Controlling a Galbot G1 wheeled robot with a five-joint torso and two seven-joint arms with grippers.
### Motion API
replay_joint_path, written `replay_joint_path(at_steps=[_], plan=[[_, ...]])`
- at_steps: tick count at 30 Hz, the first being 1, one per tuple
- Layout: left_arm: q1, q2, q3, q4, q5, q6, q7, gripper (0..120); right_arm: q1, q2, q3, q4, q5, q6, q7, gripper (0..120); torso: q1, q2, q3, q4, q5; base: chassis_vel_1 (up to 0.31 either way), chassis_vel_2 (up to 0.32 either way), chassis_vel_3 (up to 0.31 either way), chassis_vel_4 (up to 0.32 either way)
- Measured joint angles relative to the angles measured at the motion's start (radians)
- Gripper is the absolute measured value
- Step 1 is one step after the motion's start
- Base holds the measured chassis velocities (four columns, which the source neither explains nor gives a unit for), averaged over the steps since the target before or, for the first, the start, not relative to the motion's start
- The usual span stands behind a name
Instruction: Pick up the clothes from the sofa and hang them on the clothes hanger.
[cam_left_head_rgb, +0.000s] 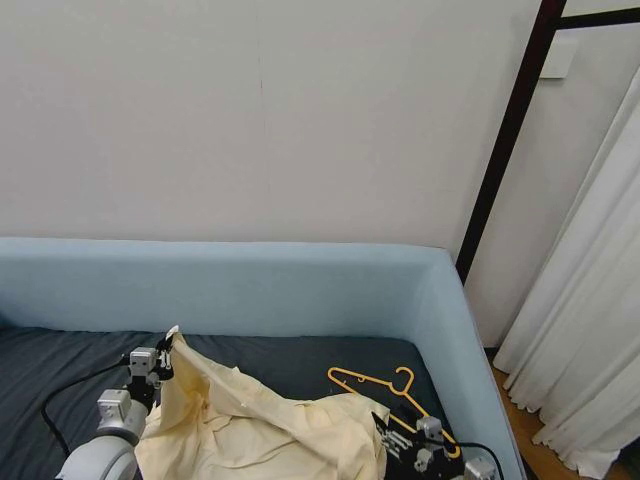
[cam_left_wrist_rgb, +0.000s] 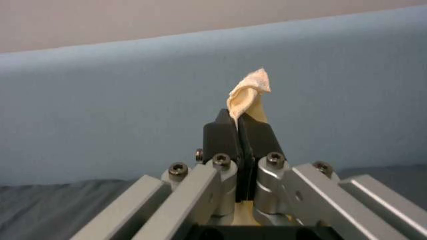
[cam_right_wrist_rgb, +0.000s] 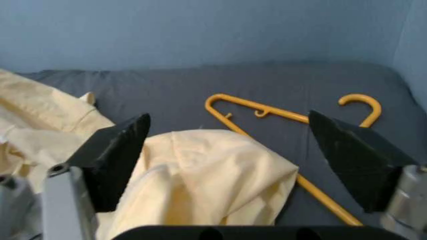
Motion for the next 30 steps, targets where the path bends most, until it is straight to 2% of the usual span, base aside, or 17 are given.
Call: replay_joint_path(at_steps=[1, 4, 6, 7, 9, 12, 21, 30], plan=[[0.011, 0.000, 0.000, -0.005, 0.005, -0.004, 0.001, 0, 0.058, -0.003, -0.014, -0.025, 0.057, -0.053, 0.022, 98, 0.000, 0.000, 0.000, 0.0003, 0.0000, 0.000, 0.000, 0.000, 0.000], [0.023, -0.001, 0.001, -0.011, 0.012, -0.008, 0.003, 0, 0.149, -0.017, -0.037, -0.075, 0.133, -0.115, 0.023, 100, 0.000, 0.000, 0.000, 0.0002, 0.0001, 0.000, 0.000, 0.000, 0.000], [0.034, -0.005, 0.010, -0.028, 0.020, -0.014, 0.012, 0, 0.273, -0.036, -0.087, -0.189, 0.182, -0.178, -0.044, 100, 0.000, 0.000, 0.000, 0.0002, 0.0001, 0.000, 0.000, 0.000, 0.000], [0.034, -0.005, 0.010, -0.028, 0.020, -0.014, 0.012, 0, 0.273, -0.036, -0.087, -0.189, 0.182, -0.178, -0.044, 100, 0.000, 0.000, 0.000, 0.0002, 0.0001, 0.000, 0.000, 0.000, 0.000], [0.043, -0.010, 0.022, -0.043, 0.036, -0.041, 0.042, 0, 0.379, -0.030, -0.115, -0.350, 0.106, -0.215, -0.198, 100, 0.000, 0.000, 0.000, -0.0002, -0.0002, 0.000, 0.000, 0.000, 0.000], [0.053, -0.013, 0.027, -0.054, 0.039, -0.062, 0.058, 0, 0.468, -0.017, -0.169, -0.482, 0.046, -0.240, -0.296, 100, 0.000, 0.000, 0.000, -0.0001, -0.0003, 0.000, 0.000, 0.000, 0.000], [0.070, -0.008, 0.015, -0.081, 0.041, -0.068, 0.059, 0, 0.594, 0.041, -0.268, -0.638, 0.006, -0.242, -0.326, 100, 0.000, 0.000, 0.000, 0.0002, 0.0000, 0.000, 0.000, 0.000, 0.000], [0.078, -0.011, 0.009, -0.098, 0.039, -0.068, 0.057, 0, 0.640, 0.054, -0.287, -0.767, -0.015, -0.240, -0.337, 100, 0.000, 0.000, 0.000, -0.0001, -0.0002, 0.000, 0.000, 0.000, 0.000]])
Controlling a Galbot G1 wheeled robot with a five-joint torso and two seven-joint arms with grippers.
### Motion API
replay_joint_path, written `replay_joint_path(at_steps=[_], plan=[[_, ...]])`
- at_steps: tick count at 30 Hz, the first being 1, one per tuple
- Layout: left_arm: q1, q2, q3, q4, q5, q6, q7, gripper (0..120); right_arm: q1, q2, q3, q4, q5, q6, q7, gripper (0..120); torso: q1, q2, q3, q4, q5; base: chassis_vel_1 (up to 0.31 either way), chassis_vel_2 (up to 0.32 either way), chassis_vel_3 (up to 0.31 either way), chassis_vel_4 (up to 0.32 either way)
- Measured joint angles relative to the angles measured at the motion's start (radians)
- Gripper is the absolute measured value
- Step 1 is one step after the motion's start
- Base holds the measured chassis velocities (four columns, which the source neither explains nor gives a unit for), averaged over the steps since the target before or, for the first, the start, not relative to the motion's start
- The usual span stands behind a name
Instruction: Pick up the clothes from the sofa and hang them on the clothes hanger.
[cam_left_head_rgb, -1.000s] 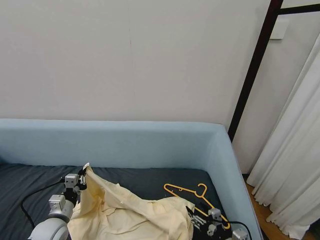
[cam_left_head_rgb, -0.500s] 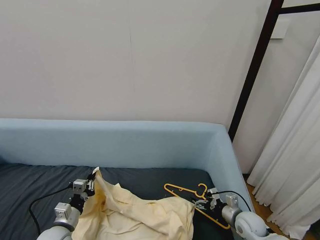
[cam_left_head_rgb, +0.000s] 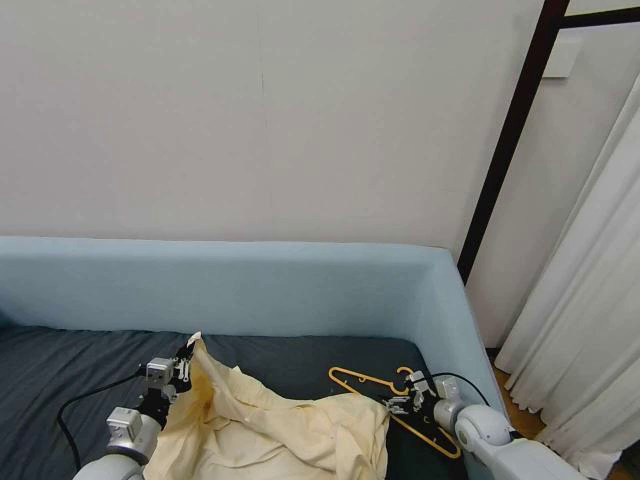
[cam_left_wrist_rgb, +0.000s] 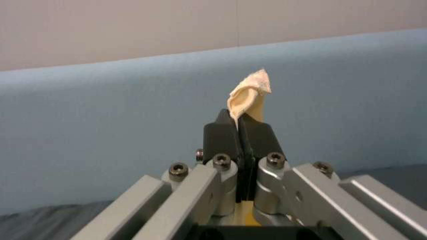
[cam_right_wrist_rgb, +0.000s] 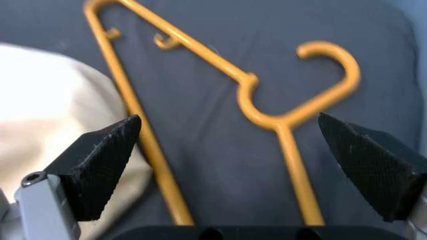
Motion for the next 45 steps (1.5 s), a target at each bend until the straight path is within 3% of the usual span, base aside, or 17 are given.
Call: replay_joint_path(at_steps=[11, 18, 20, 21, 22, 32, 40, 45], plan=[[0.005, -0.017, -0.011, -0.018, 0.004, 0.000, -0.001, 0, 0.016, 0.022, 0.028, -0.120, -0.046, -0.011, -0.058, 90, 0.000, 0.000, 0.000, 0.0002, 0.0000, 0.000, 0.000, 0.000, 0.000], [0.008, -0.018, -0.005, -0.030, 0.005, 0.004, -0.001, 0, 0.011, 0.027, 0.027, -0.135, -0.058, -0.020, -0.073, 59, 0.000, 0.000, 0.000, 0.0002, 0.0001, 0.000, 0.000, 0.000, 0.000], [0.008, -0.017, -0.004, -0.030, 0.005, 0.004, -0.001, 0, 0.010, 0.027, 0.027, -0.137, -0.060, -0.020, -0.074, 56, 0.000, 0.000, 0.000, 0.0002, 0.0001, 0.000, 0.000, 0.000, 0.000], [0.009, -0.016, -0.003, -0.030, 0.006, 0.004, -0.001, 0, 0.009, 0.027, 0.026, -0.137, -0.061, -0.021, -0.076, 51, 0.000, 0.000, 0.000, 0.0001, 0.0000, 0.000, 0.000, 0.000, 0.000], [0.012, -0.013, -0.001, -0.031, 0.007, 0.004, -0.001, 0, 0.010, 0.027, 0.026, -0.138, -0.062, -0.022, -0.076, 38, 0.000, 0.000, 0.000, 0.0001, 0.0000, 0.000, 0.000, 0.000, 0.000], [0.011, -0.015, 0.004, -0.034, 0.009, 0.006, -0.002, 0, 0.013, 0.027, 0.023, -0.140, -0.058, -0.024, -0.076, 5, 0.000, 0.000, 0.000, 0.0002, 0.0001, 0.000, 0.000, 0.000, 0.000], [0.009, -0.002, 0.008, -0.038, 0.006, 0.010, -0.003, 0, -0.004, 0.017, 0.047, -0.135, -0.063, 0.018, -0.078, 4, 0.000, 0.000, 0.000, 0.0001, 0.0002, 0.000, 0.000, 0.000, 0.000], [-0.001, 0.025, 0.018, -0.051, -0.005, 0.022, -0.003, 0, -0.044, -0.016, 0.112, -0.050, -0.062, 0.073, -0.028, 4, 0.000, 0.000, 0.000, 0.0003, 0.0003, 0.000, 0.000, 0.000, 0.000]])
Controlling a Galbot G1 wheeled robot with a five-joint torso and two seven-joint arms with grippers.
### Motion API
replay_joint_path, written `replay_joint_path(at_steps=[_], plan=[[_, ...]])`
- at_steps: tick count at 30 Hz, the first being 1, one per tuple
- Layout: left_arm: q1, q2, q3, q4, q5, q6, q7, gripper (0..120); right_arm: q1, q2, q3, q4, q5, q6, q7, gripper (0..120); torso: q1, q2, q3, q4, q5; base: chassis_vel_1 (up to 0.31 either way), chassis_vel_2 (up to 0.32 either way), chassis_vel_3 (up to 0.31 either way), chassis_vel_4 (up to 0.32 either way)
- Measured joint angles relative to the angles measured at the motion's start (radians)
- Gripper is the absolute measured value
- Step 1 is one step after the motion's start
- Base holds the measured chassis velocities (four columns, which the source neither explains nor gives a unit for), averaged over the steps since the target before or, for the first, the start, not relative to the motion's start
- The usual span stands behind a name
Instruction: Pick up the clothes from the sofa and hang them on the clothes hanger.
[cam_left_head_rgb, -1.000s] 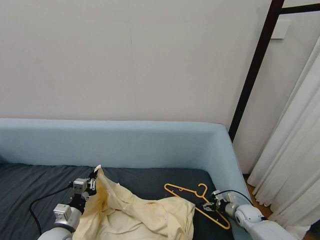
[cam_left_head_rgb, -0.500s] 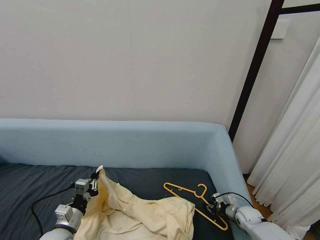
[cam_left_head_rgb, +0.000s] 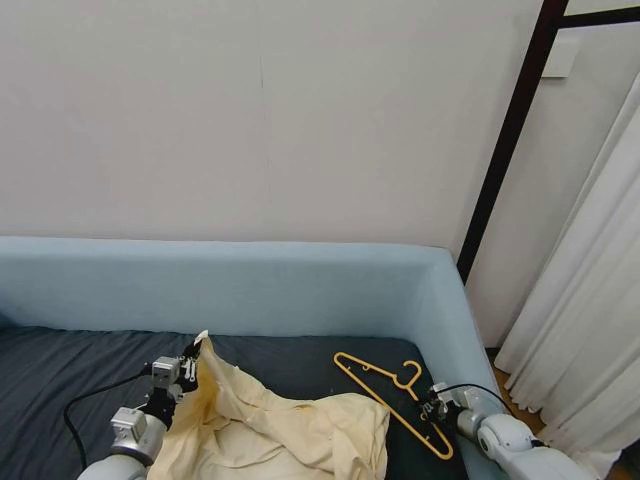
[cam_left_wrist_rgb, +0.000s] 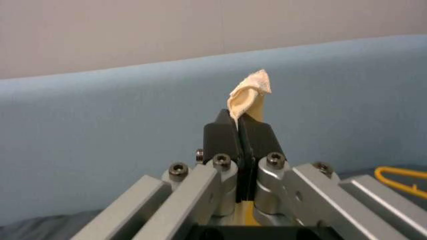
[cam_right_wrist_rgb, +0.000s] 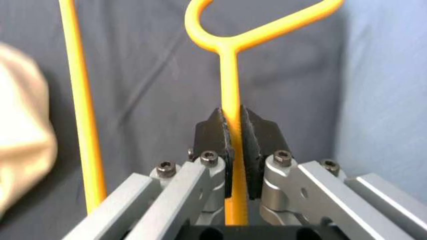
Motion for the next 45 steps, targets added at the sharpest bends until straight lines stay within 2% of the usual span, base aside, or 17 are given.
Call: replay_joint_path(at_steps=[1, 4, 5, 9, 10, 14, 18, 23, 31, 32, 35, 41, 45], plan=[[0.000, 0.000, 0.000, 0.000, 0.000, 0.000, 0.000, 0, 0.000, 0.000, 0.000, 0.000, 0.000, 0.000, 0.000, 4, 0.000, 0.000, 0.000, 0.0000, 0.0000, 0.000, 0.000, 0.000, 0.000], [-0.017, 0.037, 0.011, -0.021, -0.019, 0.009, -0.001, 0, -0.069, -0.067, 0.055, 0.157, -0.009, 0.057, 0.077, 4, 0.000, 0.000, 0.000, -0.0001, -0.0004, 0.000, 0.000, 0.000, 0.000], [-0.017, 0.037, 0.011, -0.021, -0.019, 0.009, -0.001, 0, -0.069, -0.067, 0.055, 0.157, -0.009, 0.057, 0.077, 4, 0.000, 0.000, 0.000, -0.0001, -0.0004, 0.000, 0.000, 0.000, 0.000], [-0.043, 0.099, 0.034, -0.054, -0.046, 0.029, -0.003, 0, -0.187, -0.169, 0.102, 0.391, -0.053, 0.100, 0.104, 4, 0.000, 0.000, 0.000, -0.0005, -0.0006, 0.000, 0.000, 0.000, 0.000], [-0.043, 0.099, 0.034, -0.054, -0.046, 0.029, -0.003, 0, -0.187, -0.169, 0.102, 0.391, -0.053, 0.100, 0.104, 4, 0.000, 0.000, 0.000, -0.0005, -0.0006, 0.000, 0.000, 0.000, 0.000], [-0.061, 0.136, 0.054, -0.079, -0.071, 0.058, -0.013, 0, -0.312, -0.215, 0.144, 0.592, -0.140, 0.134, 0.123, 4, 0.000, 0.000, 0.000, -0.0004, -0.0008, 0.000, 0.000, 0.000, 0.000], [-0.057, 0.168, 0.056, -0.116, -0.084, 0.079, -0.025, 0, -0.374, -0.209, 0.150, 0.687, -0.217, 0.161, 0.160, 4, 0.000, 0.000, 0.000, 0.0000, -0.0005, 0.000, 0.000, 0.000, 0.000], [-0.065, 0.202, 0.069, -0.167, -0.135, 0.112, -0.038, 0, -0.423, -0.182, 0.159, 0.728, -0.337, 0.218, 0.207, 4, 0.000, 0.000, 0.000, -0.0002, -0.0004, 0.000, 0.000, 0.000, 0.000], [-0.064, 0.182, 0.083, -0.191, -0.256, 0.100, -0.006, 0, -0.449, -0.167, 0.161, 0.756, -0.421, 0.267, 0.216, 4, 0.000, 0.000, 0.000, 0.0000, -0.0005, 0.000, 0.000, 0.000, 0.000], [-0.080, 0.181, 0.093, -0.182, -0.273, 0.104, -0.005, 0, -0.463, -0.169, 0.174, 0.775, -0.431, 0.274, 0.216, 4, 0.000, 0.000, 0.000, 0.0004, -0.0004, 0.000, 0.000, 0.000, 0.000], [-0.123, 0.179, 0.117, -0.155, -0.293, 0.122, -0.011, 0, -0.497, -0.171, 0.193, 0.800, -0.441, 0.280, 0.219, 4, 0.000, 0.000, 0.000, -0.0003, -0.0005, 0.000, 0.000, 0.000, 0.000], [-0.308, 0.177, 0.248, -0.050, -0.343, 0.152, -0.006, 0, -0.578, -0.174, 0.275, 0.825, -0.448, 0.300, 0.233, 4, 0.000, 0.000, 0.000, -0.0003, 0.0000, 0.000, 0.000, 0.000, 0.000], [-0.395, 0.172, 0.326, -0.034, -0.377, 0.173, 0.004, 0, -0.639, -0.176, 0.300, 0.867, -0.468, 0.302, 0.231, 4, 0.000, 0.000, 0.000, -0.0004, -0.0006, 0.000, 0.000, 0.000, 0.000]])
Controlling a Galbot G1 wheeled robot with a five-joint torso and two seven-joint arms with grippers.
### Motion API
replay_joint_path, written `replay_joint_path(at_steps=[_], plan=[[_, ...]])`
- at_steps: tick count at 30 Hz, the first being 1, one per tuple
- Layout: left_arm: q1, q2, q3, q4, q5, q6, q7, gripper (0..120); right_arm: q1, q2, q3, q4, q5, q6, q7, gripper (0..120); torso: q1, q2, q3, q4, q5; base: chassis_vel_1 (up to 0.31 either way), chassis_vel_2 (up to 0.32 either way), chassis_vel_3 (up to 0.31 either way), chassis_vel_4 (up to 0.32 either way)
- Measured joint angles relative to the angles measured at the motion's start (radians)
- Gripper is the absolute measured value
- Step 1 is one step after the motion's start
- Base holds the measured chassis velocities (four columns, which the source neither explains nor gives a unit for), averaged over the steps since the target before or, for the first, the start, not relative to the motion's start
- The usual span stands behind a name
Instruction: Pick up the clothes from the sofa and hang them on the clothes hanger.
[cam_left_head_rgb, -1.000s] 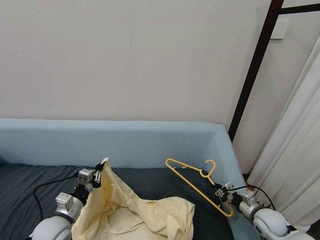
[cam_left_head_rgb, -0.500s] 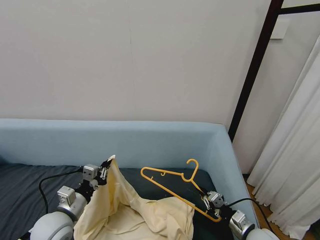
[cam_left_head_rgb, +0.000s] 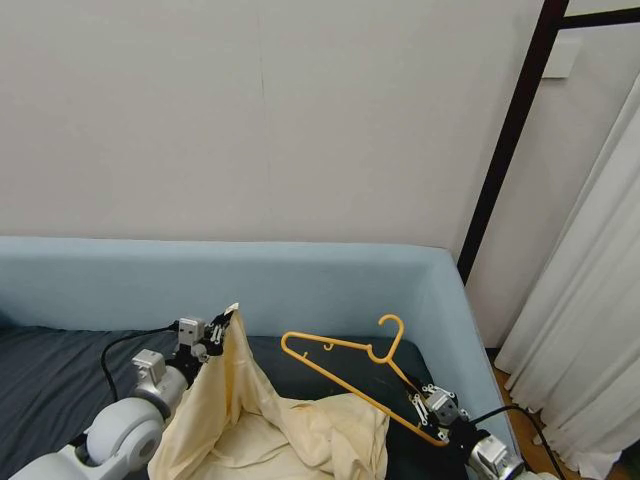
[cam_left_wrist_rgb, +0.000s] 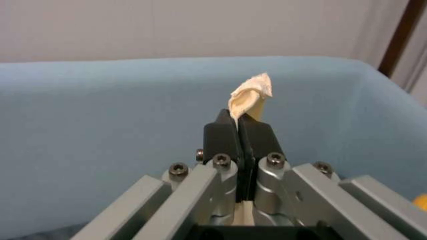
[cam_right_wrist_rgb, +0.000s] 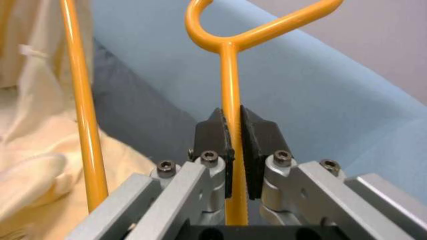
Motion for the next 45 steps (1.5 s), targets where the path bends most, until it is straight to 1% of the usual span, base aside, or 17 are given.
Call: replay_joint_path(at_steps=[3, 4, 8, 12, 14, 17, 22, 27, 30, 34, 36, 38, 43, 45], plan=[[-0.066, -0.020, 0.069, -0.007, -0.016, 0.017, 0.012, 0, -0.029, 0.021, -0.004, 0.001, -0.048, 0.004, 0.000, 4, 0.000, 0.000, 0.000, 0.0001, 0.0005, 0.000, 0.000, 0.000, 0.000], [-0.066, -0.020, 0.069, -0.007, -0.016, 0.017, 0.012, 0, -0.029, 0.021, -0.004, 0.001, -0.048, 0.004, 0.000, 4, 0.000, 0.000, 0.000, 0.0001, 0.0005, 0.000, 0.000, 0.000, 0.000], [-0.097, -0.060, 0.124, -0.020, -0.014, 0.038, 0.015, 0, -0.044, 0.045, -0.020, -0.023, -0.089, 0.011, 0.002, 4, 0.000, 0.000, 0.000, 0.0001, 0.0003, 0.000, 0.000, 0.000, 0.000], [-0.084, -0.056, 0.136, -0.055, -0.012, 0.049, 0.023, 0, -0.035, 0.057, -0.035, -0.058, -0.098, 0.011, 0.009, 4, 0.000, 0.000, 0.000, 0.0000, 0.0003, 0.000, 0.000, 0.000, 0.000], [-0.056, -0.038, 0.128, -0.084, -0.010, 0.050, 0.030, 0, -0.017, 0.066, -0.043, -0.082, -0.092, 0.008, 0.014, 4, 0.000, 0.000, 0.000, 0.0004, 0.0004, 0.000, 0.000, 0.000, 0.000], [-0.028, -0.027, 0.110, -0.104, -0.006, 0.051, 0.030, 0, 0.000, 0.074, -0.054, -0.090, -0.078, -0.001, 0.018, 4, 0.000, 0.000, 0.000, 0.0006, 0.0004, 0.000, 0.000, 0.000, 0.000], [0.014, -0.026, 0.091, -0.123, 0.018, 0.050, 0.032, 0, 0.033, 0.093, -0.084, -0.098, -0.073, -0.014, 0.020, 4, 0.000, 0.000, 0.000, 0.0004, 0.0003, 0.000, 0.000, 0.000, 0.000], [0.018, -0.054, 0.105, -0.119, 0.032, 0.050, 0.021, 0, 0.055, 0.108, -0.115, -0.093, -0.073, -0.032, 0.024, 4, 0.000, 0.000, 0.000, 0.0002, 0.0002, 0.000, 0.000, 0.000, 0.000], [0.004, -0.082, 0.134, -0.108, 0.052, 0.049, 0.007, 0, 0.072, 0.106, -0.134, -0.095, -0.068, -0.040, 0.027, 4, 0.000, 0.000, 0.000, 0.0002, 0.0003, 0.000, 0.000, 0.000, 0.000], [-0.014, -0.106, 0.157, -0.085, 0.068, 0.049, -0.005, 0, 0.069, 0.098, -0.142, -0.090, -0.062, -0.040, 0.027, 4, 0.000, 0.000, 0.000, 0.0002, 0.0002, 0.000, 0.000, 0.000, 0.000], [-0.027, -0.128, 0.172, -0.065, 0.078, 0.049, -0.025, 0, 0.058, 0.096, -0.146, -0.078, -0.059, -0.042, 0.028, 4, 0.000, 0.000, 0.000, 0.0000, 0.0001, 0.000, 0.000, 0.000, 0.000], [-0.028, -0.132, 0.174, -0.063, 0.079, 0.049, -0.028, 0, 0.058, 0.097, -0.150, -0.078, -0.058, -0.046, 0.030, 4, 0.000, 0.000, 0.000, 0.0001, 0.0001, 0.000, 0.000, 0.000, 0.000], [-0.023, -0.148, 0.195, -0.075, 0.100, 0.049, -0.034, 0, 0.089, 0.125, -0.176, -0.117, -0.039, -0.096, 0.071, 4, 0.000, 0.000, 0.000, 0.0002, 0.0003, 0.000, 0.000, 0.000, 0.000], [-0.017, -0.149, 0.202, -0.086, 0.109, 0.049, -0.035, 0, 0.105, 0.137, -0.186, -0.125, -0.014, -0.138, 0.106, 4, 0.000, 0.000, 0.000, 0.0003, 0.0005, 0.000, 0.000, 0.000, 0.000]])
